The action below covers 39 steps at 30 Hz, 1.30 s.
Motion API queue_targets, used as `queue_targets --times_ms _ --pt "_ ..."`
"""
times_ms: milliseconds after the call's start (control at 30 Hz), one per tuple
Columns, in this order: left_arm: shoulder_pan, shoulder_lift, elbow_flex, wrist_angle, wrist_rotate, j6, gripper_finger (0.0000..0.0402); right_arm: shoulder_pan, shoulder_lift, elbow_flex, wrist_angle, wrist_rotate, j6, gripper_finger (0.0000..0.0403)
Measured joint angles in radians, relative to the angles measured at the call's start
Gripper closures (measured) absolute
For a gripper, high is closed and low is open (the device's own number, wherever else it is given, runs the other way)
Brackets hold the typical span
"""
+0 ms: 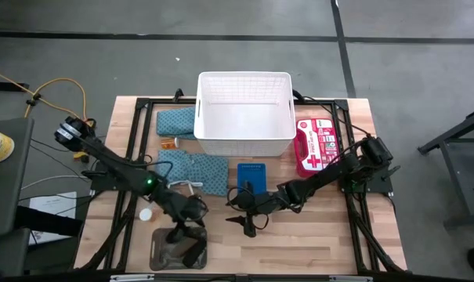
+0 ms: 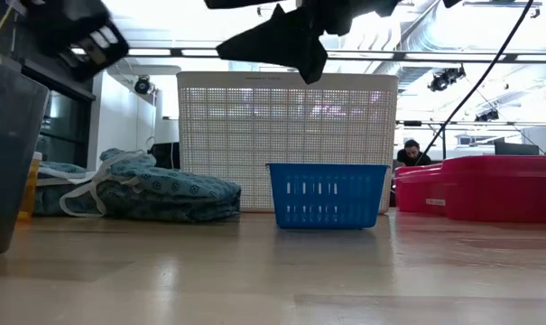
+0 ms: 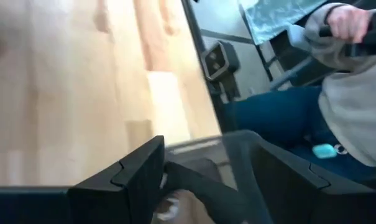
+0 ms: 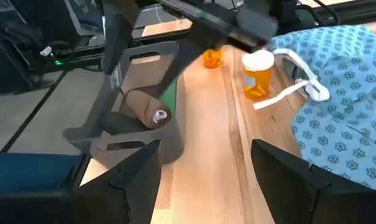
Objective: Pick & place medical supplies in basket/bin
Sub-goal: Put the middle orange pill bottle into the blue bin
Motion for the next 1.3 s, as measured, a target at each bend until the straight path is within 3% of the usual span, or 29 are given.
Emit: queue_targets --times_ms 567,1300 --pt "0.090 0.000 0.000 0.008 0.003 0.065 0.0174 0.002 -0.117 -0.003 -0.198 0.057 -0.003 0.0177" --pt "0.089 0.000 0.000 0.011 -0.004 0.065 0.0174 0.008 -0.128 -0.001 -0.198 0.079 -0.047 0.0177"
